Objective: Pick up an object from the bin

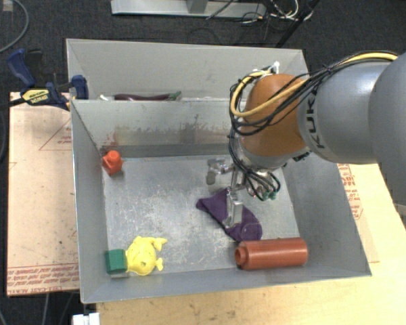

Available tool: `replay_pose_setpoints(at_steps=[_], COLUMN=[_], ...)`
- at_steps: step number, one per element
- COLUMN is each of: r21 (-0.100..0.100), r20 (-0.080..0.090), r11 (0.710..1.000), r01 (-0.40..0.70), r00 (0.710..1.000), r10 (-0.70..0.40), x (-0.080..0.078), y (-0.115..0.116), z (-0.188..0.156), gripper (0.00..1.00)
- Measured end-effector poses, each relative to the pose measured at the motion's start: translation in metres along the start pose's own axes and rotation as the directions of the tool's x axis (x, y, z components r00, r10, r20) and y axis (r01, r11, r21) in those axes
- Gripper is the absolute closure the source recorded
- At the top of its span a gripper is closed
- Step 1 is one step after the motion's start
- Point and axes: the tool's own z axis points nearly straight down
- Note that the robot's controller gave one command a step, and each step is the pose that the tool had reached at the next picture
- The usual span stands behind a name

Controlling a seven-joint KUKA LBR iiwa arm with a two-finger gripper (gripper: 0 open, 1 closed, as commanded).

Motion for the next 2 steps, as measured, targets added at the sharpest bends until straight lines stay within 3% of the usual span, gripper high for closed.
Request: replay_pose_setpoints(at_steps=[1,2], r21=[0.002,0.001], r20=[0.011,0.005], r11=[0.999,1.000], r01=[-0.054,-0.026], r00=[0.998,1.000], r10=[0.054,0.026], x=[0.003,0.010], y=[-0.005,-0.007], z=[-0.017,0.007], gripper=[0.00,0.00])
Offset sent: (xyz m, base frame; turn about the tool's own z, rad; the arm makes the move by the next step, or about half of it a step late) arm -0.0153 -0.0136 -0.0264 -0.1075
